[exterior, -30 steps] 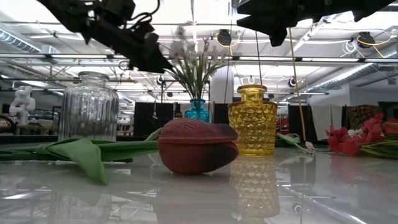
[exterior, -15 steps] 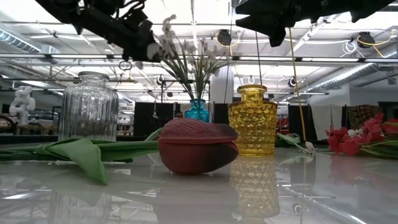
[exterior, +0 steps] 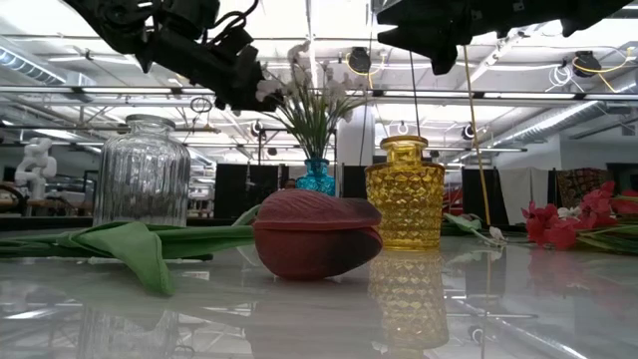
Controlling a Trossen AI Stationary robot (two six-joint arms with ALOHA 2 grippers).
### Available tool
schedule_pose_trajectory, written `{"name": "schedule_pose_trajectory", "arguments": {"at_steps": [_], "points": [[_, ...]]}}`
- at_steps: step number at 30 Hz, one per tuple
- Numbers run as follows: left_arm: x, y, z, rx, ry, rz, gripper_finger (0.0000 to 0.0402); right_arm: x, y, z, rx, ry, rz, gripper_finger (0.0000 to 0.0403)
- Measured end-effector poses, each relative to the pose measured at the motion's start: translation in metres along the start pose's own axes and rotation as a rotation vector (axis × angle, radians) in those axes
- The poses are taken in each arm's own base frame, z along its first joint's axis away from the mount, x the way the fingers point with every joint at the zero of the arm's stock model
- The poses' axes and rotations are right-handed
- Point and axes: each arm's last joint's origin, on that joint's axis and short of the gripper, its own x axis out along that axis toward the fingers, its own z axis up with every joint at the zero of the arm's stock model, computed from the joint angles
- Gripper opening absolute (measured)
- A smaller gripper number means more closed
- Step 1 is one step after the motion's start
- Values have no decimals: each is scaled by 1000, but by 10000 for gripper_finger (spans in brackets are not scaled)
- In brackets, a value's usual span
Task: Sort flowers into vase by color
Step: Put the left white flowers into the blue vase
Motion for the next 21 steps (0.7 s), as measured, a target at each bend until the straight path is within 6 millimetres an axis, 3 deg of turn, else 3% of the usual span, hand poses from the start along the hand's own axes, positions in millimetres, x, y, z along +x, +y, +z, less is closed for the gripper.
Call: {"name": "schedule_pose_trajectory", "arguments": {"at_steps": [7, 13, 21], "points": [[-2, 0, -8, 27, 89, 19, 390, 0, 0, 0, 14, 2, 1, 160], [-13, 0, -6, 33, 119, 27, 387, 0, 0, -3, 14, 33, -3, 160], [-31, 2, 13, 48, -5, 60, 386, 0, 0, -4, 24, 44, -4, 160]]}}
